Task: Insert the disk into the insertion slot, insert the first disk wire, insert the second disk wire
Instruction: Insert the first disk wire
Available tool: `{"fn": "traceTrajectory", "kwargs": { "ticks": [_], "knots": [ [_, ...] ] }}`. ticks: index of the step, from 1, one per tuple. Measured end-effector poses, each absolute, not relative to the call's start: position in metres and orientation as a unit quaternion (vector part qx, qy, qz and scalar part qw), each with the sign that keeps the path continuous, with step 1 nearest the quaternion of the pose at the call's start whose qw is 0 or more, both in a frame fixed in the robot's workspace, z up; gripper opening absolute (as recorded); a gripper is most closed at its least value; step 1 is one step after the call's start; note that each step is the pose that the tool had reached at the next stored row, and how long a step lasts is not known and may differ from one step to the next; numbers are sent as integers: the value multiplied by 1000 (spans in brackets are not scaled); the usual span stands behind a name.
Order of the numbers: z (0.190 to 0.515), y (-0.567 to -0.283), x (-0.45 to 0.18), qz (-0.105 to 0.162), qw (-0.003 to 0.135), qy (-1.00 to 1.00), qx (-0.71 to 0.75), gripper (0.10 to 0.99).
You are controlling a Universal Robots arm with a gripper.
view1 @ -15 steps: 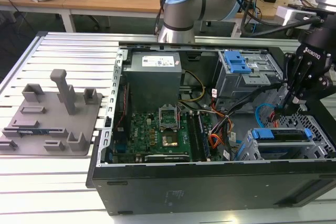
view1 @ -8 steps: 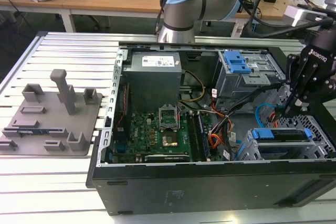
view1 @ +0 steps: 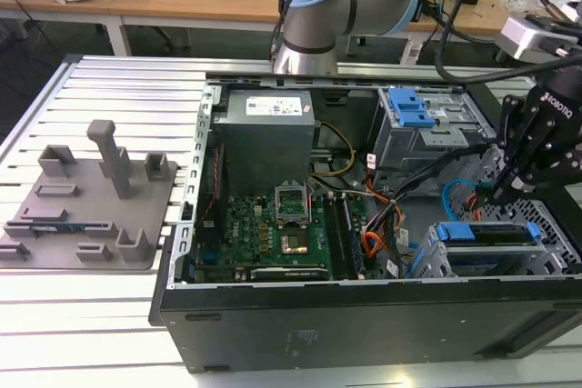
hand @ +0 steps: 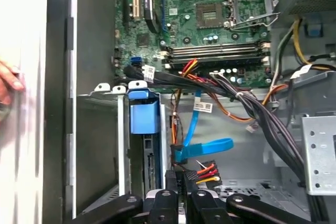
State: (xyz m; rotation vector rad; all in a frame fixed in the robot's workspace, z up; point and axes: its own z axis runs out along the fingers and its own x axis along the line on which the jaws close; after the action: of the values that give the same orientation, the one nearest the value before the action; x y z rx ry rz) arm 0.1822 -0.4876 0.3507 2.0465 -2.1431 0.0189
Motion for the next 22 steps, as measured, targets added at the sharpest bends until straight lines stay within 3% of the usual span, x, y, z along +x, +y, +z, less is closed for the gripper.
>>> {"fn": "traceTrajectory", "kwargs": {
  "ticks": [2, 8, 13, 22],
  "knots": [
    [351, -495, 182, 6, 85, -721, 688, 165],
    [352, -499, 180, -20, 48, -718, 694, 165],
    [355, -504, 180, -36, 31, -715, 697, 165],
    [355, -508, 184, -40, 33, -713, 699, 165]
  ]
}}
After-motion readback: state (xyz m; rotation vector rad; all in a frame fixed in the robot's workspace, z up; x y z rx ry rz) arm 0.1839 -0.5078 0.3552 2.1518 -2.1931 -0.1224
